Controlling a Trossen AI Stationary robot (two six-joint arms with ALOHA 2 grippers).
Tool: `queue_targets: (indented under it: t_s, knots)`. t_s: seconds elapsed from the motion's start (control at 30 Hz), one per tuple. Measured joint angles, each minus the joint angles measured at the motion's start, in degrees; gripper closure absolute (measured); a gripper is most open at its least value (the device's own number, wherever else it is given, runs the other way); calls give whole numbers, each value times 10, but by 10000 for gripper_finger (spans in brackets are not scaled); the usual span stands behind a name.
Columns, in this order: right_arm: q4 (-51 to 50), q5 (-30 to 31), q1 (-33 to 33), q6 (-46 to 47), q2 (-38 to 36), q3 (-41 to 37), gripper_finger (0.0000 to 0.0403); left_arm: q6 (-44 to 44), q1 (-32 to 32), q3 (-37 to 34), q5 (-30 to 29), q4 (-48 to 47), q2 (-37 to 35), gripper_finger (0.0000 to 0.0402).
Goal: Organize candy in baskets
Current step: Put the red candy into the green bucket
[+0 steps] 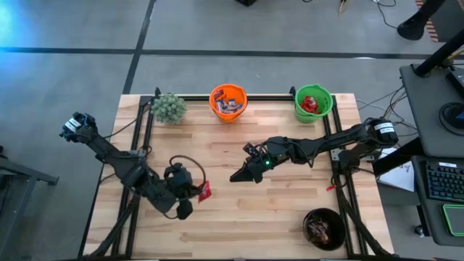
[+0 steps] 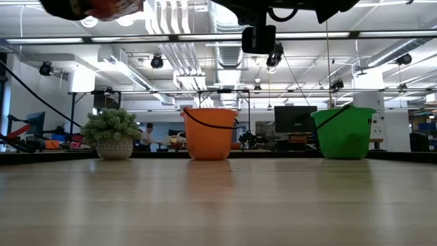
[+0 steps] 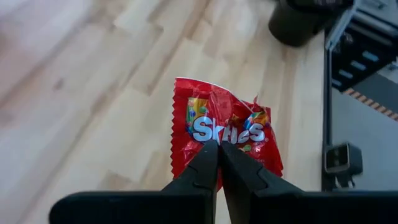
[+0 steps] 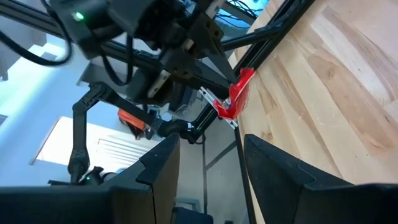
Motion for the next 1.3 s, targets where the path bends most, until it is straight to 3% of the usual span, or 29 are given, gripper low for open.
queue_targets:
  t_s: [0.27, 0.47, 0.63, 0.87, 0.97, 1.13, 1.3]
  knots:
    - [0, 6, 0, -4, 0, 0, 234, 54, 46, 34, 0, 3, 0, 402]
    - [0, 57, 0, -20, 2, 0, 234, 83, 61, 47, 0, 5, 0, 402]
    - [22, 83, -4, -8, 54, 1, 234, 93, 62, 46, 1, 10, 0, 401]
    - [177, 13, -5, 98, 185, 19, 234, 91, 62, 41, 16, 9, 0, 401]
    - [182, -17, -5, 114, 213, 45, 234, 90, 62, 40, 17, 7, 1, 401]
    - [54, -58, -5, 65, 235, 100, 234, 87, 62, 40, 17, 4, 1, 401]
    - [-221, -57, -4, -89, 231, 173, 234, 87, 62, 40, 17, -13, 1, 401]
